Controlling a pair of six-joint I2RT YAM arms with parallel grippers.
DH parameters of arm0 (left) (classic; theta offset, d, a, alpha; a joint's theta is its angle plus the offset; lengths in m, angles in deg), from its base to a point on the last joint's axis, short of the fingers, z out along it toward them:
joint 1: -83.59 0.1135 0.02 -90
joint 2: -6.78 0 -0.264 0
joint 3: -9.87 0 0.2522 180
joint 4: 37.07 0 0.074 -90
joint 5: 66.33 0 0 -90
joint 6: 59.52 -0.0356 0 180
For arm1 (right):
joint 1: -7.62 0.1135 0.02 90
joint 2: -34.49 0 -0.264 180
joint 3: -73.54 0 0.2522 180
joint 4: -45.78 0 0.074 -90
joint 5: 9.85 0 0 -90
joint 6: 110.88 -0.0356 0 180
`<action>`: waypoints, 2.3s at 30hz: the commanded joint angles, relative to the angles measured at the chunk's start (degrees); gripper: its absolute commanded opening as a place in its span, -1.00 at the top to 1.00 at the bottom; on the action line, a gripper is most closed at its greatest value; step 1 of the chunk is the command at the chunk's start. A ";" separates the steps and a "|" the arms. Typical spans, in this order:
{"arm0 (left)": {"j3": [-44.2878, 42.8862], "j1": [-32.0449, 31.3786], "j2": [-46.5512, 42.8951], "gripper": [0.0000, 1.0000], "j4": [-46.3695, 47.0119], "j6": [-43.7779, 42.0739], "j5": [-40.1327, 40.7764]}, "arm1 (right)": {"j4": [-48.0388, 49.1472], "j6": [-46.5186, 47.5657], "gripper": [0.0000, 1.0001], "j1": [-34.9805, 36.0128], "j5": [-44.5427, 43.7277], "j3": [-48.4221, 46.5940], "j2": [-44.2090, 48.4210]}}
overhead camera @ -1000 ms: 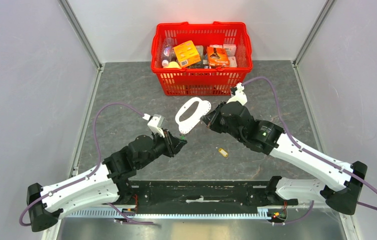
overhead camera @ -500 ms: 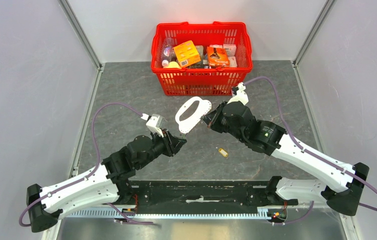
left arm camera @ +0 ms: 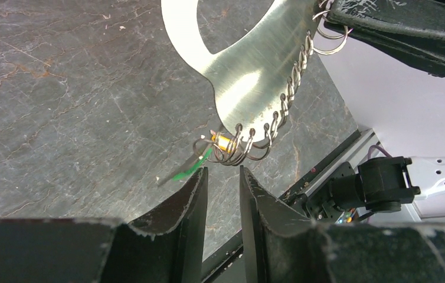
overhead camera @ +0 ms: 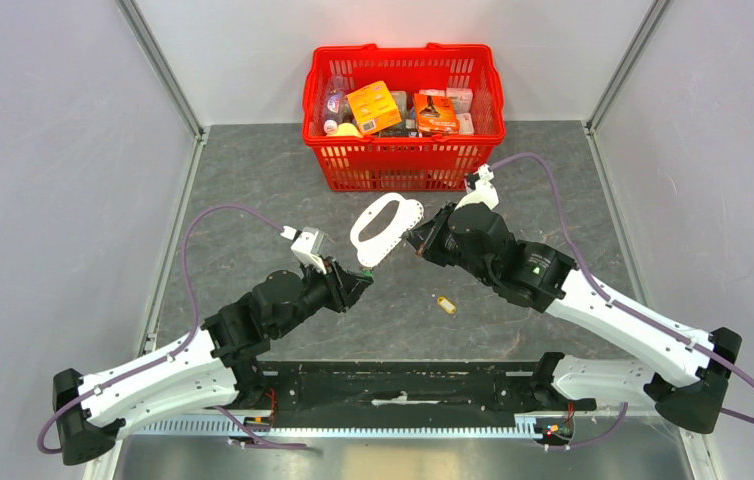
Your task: Put the keys on the keyring
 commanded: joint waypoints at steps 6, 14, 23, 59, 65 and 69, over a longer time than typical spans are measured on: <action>-1.39 -0.29 -0.26 0.33 3.44 -1.38 0.35 | 1.85 -0.43 0.97 0.17 -0.33 -2.99 2.18; 0.07 -0.30 0.68 0.04 6.83 -1.22 -0.82 | 2.21 -0.58 0.94 0.19 0.11 -2.96 2.13; 0.13 -0.30 1.37 -0.04 8.44 -2.45 -1.56 | 2.21 -0.41 0.94 0.21 0.47 -2.86 2.69; 2.54 -0.29 -5.70 0.24 7.21 -5.02 0.88 | 3.27 -0.81 0.98 0.22 2.02 -2.60 2.74; 2.17 -0.25 -5.32 0.29 7.30 -4.93 0.80 | 3.35 -0.93 0.99 0.28 2.01 -2.31 2.92; 1.96 -0.30 -5.18 0.33 7.06 -4.93 1.06 | 3.33 -1.02 0.99 0.29 1.83 -1.98 3.06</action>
